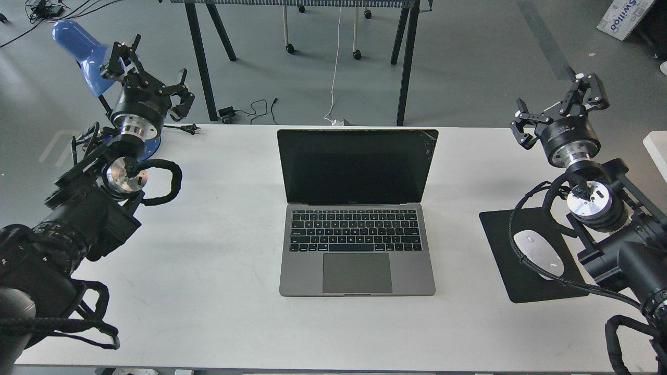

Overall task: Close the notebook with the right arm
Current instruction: 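Raise the right gripper and move it over the laptop's screen top edge, then push the laptop screen down toward the keyboard with the right gripper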

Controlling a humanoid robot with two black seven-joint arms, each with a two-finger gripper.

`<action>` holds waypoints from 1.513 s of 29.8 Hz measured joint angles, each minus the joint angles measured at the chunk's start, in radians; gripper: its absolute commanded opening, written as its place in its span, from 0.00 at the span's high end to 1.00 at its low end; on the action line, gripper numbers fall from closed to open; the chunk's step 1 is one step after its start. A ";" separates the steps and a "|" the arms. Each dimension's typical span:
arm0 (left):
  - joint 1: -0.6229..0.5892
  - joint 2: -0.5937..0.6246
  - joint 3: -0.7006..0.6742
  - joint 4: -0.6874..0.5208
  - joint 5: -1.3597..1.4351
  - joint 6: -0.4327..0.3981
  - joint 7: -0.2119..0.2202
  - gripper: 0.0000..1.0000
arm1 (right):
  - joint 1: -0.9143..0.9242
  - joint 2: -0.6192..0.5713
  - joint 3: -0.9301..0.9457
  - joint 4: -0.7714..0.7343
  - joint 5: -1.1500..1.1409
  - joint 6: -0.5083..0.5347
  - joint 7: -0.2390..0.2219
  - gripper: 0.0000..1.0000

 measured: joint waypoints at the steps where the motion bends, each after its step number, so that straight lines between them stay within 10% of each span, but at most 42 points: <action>1: 0.000 0.000 0.000 0.000 0.000 0.000 0.000 0.00 | 0.000 0.000 -0.001 0.001 0.000 0.001 0.000 0.00; 32: 0.000 0.005 0.000 0.000 -0.002 0.000 0.000 0.00 | 0.245 0.220 -0.322 -0.198 -0.011 -0.011 0.001 0.00; 45: 0.000 0.005 0.001 0.000 -0.002 0.000 0.000 0.00 | 0.178 0.175 -0.385 -0.002 -0.005 -0.013 -0.012 0.00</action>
